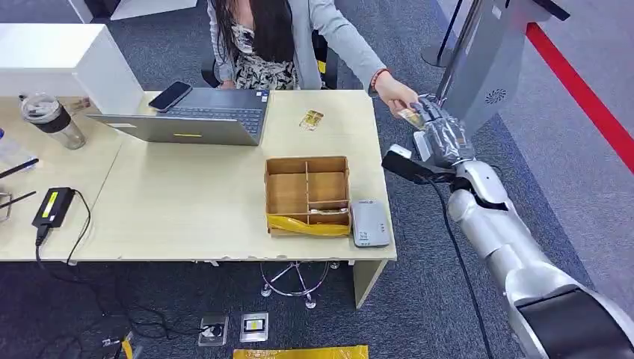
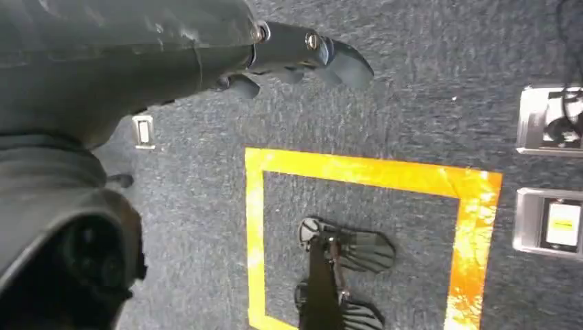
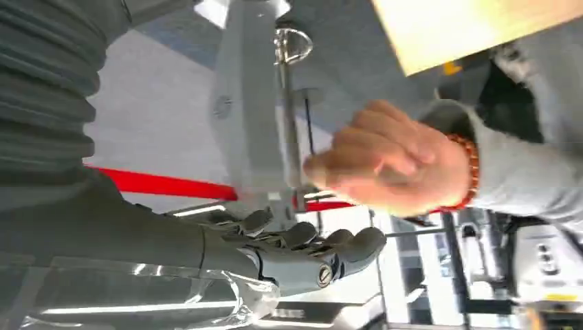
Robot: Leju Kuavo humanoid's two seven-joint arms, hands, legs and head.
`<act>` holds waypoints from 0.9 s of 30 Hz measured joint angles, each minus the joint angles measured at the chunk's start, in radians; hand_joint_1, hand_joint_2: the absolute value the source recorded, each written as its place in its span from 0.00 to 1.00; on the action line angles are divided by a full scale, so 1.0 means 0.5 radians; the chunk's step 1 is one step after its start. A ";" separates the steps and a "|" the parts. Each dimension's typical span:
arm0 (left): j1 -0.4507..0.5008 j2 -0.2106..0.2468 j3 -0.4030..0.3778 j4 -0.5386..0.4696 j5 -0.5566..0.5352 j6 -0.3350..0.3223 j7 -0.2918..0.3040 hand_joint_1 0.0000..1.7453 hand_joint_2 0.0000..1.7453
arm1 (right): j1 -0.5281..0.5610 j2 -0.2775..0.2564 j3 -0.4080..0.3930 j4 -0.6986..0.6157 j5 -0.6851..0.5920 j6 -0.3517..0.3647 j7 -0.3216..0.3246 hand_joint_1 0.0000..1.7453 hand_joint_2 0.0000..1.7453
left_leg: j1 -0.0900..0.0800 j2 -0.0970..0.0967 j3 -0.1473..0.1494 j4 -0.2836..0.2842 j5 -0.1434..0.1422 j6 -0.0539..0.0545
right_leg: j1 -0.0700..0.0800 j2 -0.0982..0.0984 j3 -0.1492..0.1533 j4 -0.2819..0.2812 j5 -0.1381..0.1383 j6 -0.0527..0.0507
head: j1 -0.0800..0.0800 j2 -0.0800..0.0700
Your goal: Pass the card to the sensor for recognition and then transmit it.
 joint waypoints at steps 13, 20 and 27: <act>0.010 0.000 -0.011 0.000 -0.004 0.000 0.000 0.00 0.00 | -0.012 0.069 0.173 -0.034 -0.106 0.034 -0.017 0.00 1.00 | -0.001 0.000 -0.001 0.001 0.000 0.000 | -0.001 0.000 -0.001 -0.001 0.000 0.000 | -0.001 0.000; 0.011 0.002 -0.026 0.000 -0.012 -0.001 -0.003 0.00 0.00 | -0.039 0.069 0.188 -0.120 -0.220 0.033 -0.002 1.00 1.00 | -0.001 0.000 0.000 0.000 0.000 0.000 | -0.001 0.002 -0.001 0.000 0.000 0.000 | -0.001 0.000; 0.039 0.008 -0.043 0.000 0.014 0.008 -0.022 0.00 0.00 | -0.037 0.071 0.207 -0.204 -0.325 -0.013 -0.028 1.00 1.00 | -0.001 0.001 0.000 0.000 0.000 0.000 | -0.001 0.002 -0.001 -0.001 0.000 0.000 | -0.001 0.000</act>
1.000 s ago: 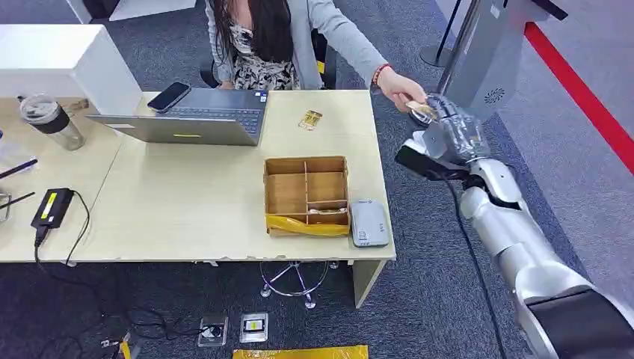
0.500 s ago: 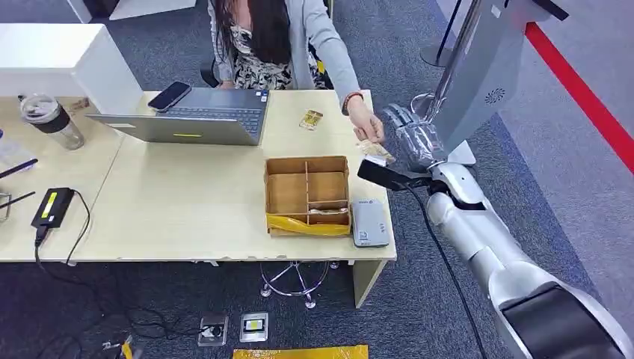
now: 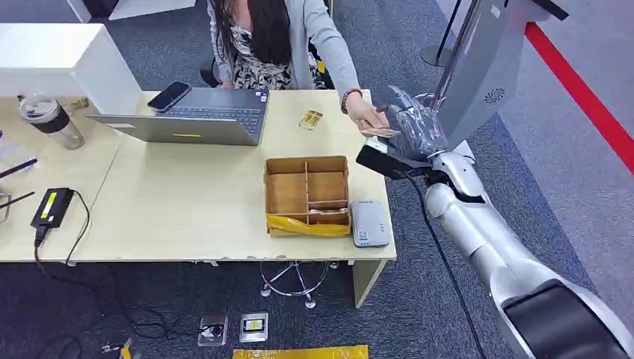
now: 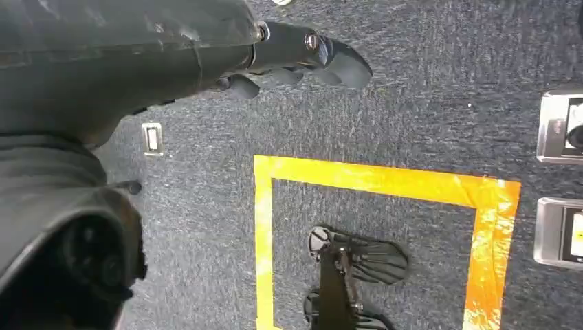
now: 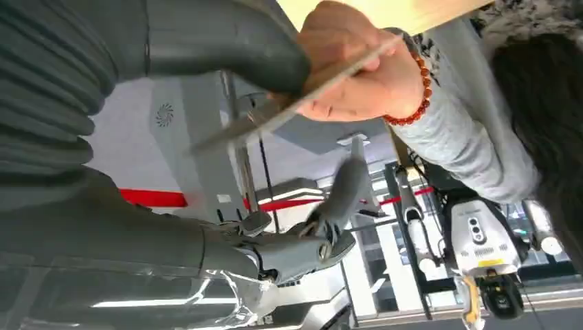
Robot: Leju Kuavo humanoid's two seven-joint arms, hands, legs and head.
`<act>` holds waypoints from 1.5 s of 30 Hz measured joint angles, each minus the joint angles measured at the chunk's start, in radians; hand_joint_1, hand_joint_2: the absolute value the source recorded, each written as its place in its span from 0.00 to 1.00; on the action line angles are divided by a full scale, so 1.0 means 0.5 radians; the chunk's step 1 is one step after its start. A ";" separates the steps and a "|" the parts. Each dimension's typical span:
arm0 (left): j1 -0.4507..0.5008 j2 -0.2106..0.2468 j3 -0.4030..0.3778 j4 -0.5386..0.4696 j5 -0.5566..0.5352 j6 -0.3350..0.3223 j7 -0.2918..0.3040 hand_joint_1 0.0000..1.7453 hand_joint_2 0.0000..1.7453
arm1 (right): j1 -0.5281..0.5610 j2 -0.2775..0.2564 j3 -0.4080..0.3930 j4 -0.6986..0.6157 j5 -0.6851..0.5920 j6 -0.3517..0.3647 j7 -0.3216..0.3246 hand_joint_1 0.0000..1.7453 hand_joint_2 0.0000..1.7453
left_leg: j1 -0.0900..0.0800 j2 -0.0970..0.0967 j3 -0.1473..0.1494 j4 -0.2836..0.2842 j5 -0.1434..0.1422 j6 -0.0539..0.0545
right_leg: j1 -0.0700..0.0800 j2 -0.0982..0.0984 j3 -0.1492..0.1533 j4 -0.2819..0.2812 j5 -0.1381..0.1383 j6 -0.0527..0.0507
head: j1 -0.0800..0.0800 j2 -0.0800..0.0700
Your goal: Pass the card to the sensor for recognition and then transmit it.
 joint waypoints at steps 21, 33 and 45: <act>0.038 0.013 -0.005 0.000 0.051 0.002 -0.037 0.00 0.00 | 0.057 -0.040 0.042 -0.067 -0.001 0.040 0.057 1.00 1.00 | 0.000 0.001 0.000 0.000 0.000 0.000 | 0.000 0.001 -0.002 0.000 0.000 0.000 | 0.000 0.000; 0.077 0.043 -0.005 0.000 0.095 0.008 -0.063 0.00 0.00 | 0.306 -0.230 0.111 -0.228 0.122 0.326 0.163 1.00 1.00 | 0.000 0.001 -0.001 0.000 -0.001 -0.001 | 0.000 0.001 -0.002 0.000 0.000 0.000 | 0.000 0.000; 0.102 0.061 -0.005 0.000 0.098 0.024 -0.088 0.00 0.00 | 0.666 -0.489 0.153 -0.825 0.101 0.523 0.375 1.00 1.00 | 0.000 0.001 -0.001 0.000 -0.001 0.000 | -0.001 0.000 -0.002 -0.001 0.000 0.000 | 0.000 0.000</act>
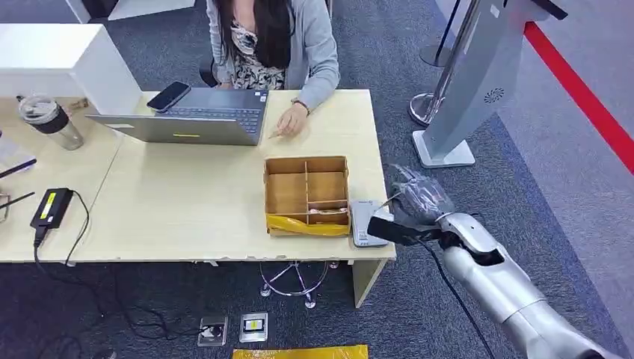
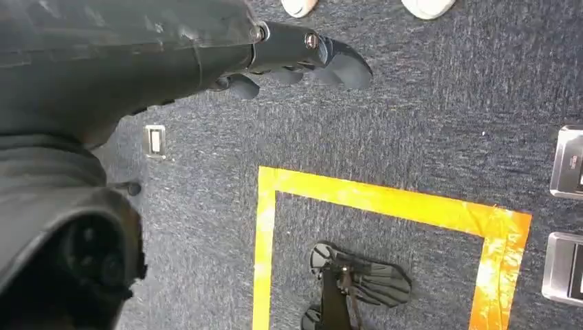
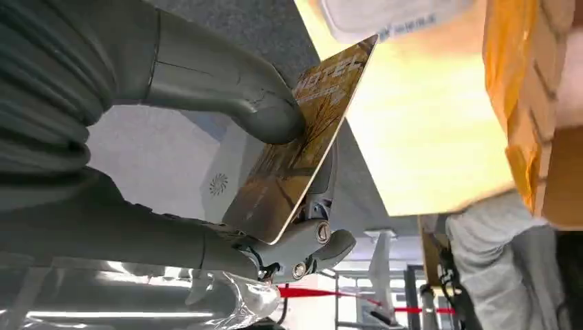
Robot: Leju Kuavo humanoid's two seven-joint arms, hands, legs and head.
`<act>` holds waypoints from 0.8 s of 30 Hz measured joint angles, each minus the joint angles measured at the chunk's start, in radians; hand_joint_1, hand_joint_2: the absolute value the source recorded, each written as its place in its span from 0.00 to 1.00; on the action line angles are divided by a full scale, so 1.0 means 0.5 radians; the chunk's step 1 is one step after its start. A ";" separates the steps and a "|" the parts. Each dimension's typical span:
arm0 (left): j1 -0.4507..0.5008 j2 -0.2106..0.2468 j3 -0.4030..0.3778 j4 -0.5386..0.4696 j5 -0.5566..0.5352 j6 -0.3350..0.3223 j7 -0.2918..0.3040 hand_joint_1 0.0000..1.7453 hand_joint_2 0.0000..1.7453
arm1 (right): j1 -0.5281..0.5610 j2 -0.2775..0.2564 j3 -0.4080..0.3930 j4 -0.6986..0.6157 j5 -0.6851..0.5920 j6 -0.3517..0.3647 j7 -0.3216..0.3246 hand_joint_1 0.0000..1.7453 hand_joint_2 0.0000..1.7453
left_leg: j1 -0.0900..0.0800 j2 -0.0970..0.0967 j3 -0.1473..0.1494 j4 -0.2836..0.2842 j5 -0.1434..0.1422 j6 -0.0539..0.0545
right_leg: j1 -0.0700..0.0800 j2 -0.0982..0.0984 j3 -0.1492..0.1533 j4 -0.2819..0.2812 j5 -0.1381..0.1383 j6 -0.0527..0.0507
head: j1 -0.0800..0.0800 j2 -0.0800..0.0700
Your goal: Pass the card to the sensor for recognition and then transmit it.
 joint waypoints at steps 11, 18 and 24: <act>0.003 0.002 0.000 0.000 -0.006 0.007 -0.005 0.00 0.00 | 0.033 -0.081 0.130 -0.263 -0.167 0.121 0.027 1.00 1.00 | 0.001 0.000 0.000 0.000 0.000 0.000 | 0.001 0.001 0.000 0.000 0.000 0.000 | 0.000 0.000; -0.020 -0.002 -0.006 0.000 -0.043 0.002 0.005 0.00 0.00 | -0.085 -0.020 0.206 -0.138 -0.240 0.120 -0.013 1.00 1.00 | 0.000 0.000 0.000 0.000 0.000 0.000 | 0.001 0.000 0.000 0.000 0.000 0.000 | 0.000 0.000; -0.032 -0.009 -0.008 0.000 -0.059 -0.001 0.011 0.00 0.00 | -0.138 0.049 0.252 -0.007 -0.277 0.121 -0.031 1.00 1.00 | 0.001 0.000 -0.001 0.000 0.000 0.000 | 0.001 0.000 0.000 0.000 0.000 0.000 | 0.000 0.000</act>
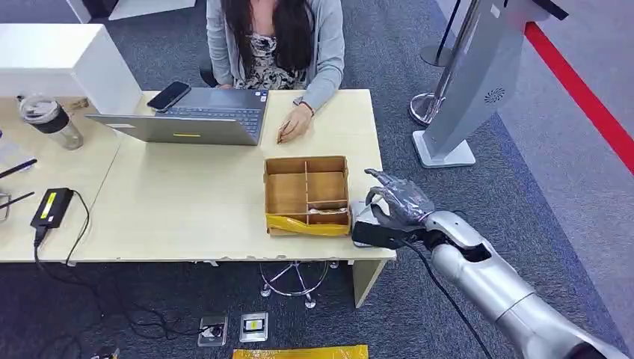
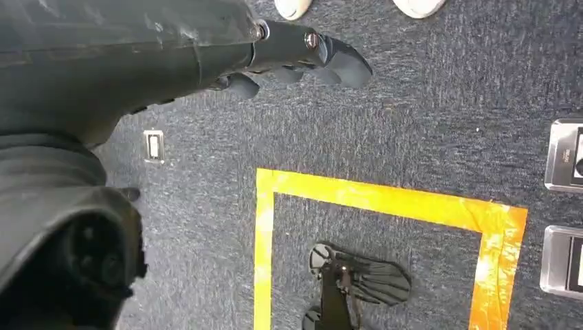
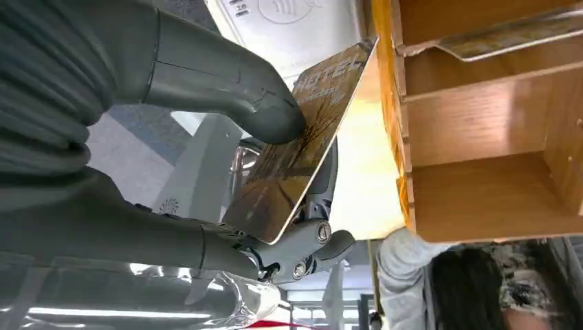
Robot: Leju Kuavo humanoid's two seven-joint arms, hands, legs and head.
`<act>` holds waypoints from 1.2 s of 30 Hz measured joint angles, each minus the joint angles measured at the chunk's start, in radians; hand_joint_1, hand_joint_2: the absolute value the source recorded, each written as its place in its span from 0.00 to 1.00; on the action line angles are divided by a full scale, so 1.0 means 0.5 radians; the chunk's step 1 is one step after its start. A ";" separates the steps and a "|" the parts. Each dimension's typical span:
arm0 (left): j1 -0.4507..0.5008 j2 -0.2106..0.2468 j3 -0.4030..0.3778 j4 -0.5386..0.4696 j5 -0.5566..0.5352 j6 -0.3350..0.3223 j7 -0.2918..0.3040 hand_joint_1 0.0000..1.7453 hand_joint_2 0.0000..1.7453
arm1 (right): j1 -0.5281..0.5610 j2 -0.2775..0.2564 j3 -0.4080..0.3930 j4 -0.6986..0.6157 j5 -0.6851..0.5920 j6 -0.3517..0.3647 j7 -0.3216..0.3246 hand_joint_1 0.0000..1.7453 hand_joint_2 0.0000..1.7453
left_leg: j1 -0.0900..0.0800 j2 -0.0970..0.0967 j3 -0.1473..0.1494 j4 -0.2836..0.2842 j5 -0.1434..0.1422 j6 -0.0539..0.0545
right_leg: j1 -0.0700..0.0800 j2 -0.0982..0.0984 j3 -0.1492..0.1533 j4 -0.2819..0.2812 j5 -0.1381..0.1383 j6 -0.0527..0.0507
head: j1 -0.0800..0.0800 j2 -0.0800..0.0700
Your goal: Pass the card to the sensor for recognition and then transmit it.
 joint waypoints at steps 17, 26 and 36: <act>0.008 -0.002 0.001 0.000 0.017 0.000 0.001 0.00 0.00 | 0.010 0.053 -0.001 0.206 -0.031 0.018 -0.040 1.00 1.00 | 0.000 0.000 0.000 0.000 0.000 0.000 | 0.000 0.000 0.000 0.000 0.000 0.000 | 0.000 0.000; 0.008 -0.002 0.001 0.000 0.021 0.008 0.001 0.00 0.00 | 0.083 0.056 -0.001 0.206 0.033 0.025 -0.018 1.00 1.00 | 0.000 0.000 0.001 0.000 0.000 0.000 | 0.000 0.001 0.000 0.000 0.000 0.000 | 0.001 0.000; 0.003 -0.003 0.001 0.000 0.014 0.006 0.001 0.00 0.00 | 0.130 0.063 -0.009 0.205 0.046 -0.004 -0.024 1.00 1.00 | 0.000 0.002 0.003 0.000 0.000 0.000 | 0.000 0.003 0.001 0.000 0.000 0.000 | 0.001 0.000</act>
